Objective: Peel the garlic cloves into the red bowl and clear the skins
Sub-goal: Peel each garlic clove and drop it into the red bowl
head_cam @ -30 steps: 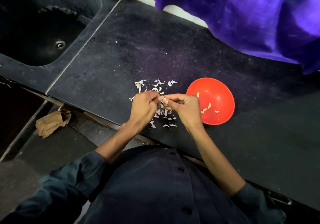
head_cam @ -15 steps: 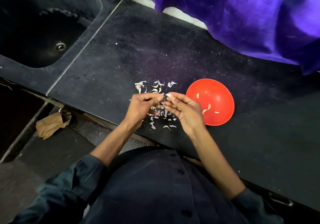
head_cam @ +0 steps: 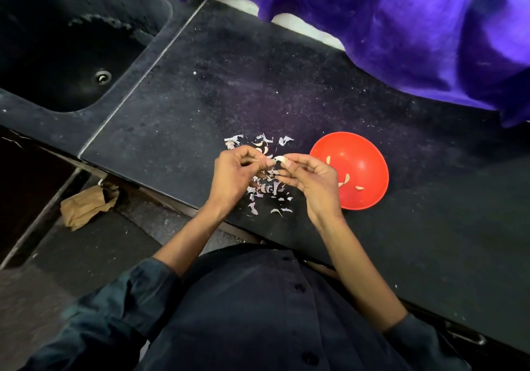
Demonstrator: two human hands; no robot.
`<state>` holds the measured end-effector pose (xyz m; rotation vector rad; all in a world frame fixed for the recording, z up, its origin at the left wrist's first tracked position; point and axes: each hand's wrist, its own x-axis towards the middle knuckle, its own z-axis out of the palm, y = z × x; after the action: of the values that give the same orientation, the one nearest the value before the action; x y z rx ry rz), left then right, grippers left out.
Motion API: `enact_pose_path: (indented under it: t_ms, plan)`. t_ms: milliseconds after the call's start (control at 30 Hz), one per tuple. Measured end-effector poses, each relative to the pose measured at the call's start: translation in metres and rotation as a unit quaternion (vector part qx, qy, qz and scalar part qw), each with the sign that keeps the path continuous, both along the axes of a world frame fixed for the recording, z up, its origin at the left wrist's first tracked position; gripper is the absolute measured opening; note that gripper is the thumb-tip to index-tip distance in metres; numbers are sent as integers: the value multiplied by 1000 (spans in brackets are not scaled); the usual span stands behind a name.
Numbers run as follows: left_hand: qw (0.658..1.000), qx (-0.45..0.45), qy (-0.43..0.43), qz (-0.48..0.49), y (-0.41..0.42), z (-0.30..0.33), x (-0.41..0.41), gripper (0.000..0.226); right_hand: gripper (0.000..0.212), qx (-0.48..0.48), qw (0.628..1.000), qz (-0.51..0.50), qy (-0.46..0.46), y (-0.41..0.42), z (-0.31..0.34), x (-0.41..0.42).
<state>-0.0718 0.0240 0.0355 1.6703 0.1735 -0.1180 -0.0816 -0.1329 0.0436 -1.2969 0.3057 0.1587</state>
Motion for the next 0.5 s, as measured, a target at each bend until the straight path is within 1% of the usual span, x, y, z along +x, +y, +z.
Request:
enact_pose_path:
  t_ms: [100, 267, 333, 400, 467, 500]
  plan:
    - [999, 20, -17, -18, 0, 0, 0, 5, 11, -20, 1000, 0, -9, 0, 1, 0]
    - [996, 73, -4, -59, -1, -5, 2, 28, 12, -56, 998, 2, -22, -1, 1, 2]
    - [994, 92, -6, -67, -3, -2, 1, 24, 13, -69, 997, 6, -27, -2, 1, 2]
    - [992, 112, -16, -57, -3, 0, 0, 12, 13, -81, 996, 7, -35, -2, 1, 3]
    - [989, 139, -33, -46, -3, 3, -1, 17, 14, -101, 994, 11, -42, -3, 1, 3]
    - [989, 135, -33, -42, -3, 3, -1, 16, 15, -110, 993, 15, -46, -4, 2, 3]
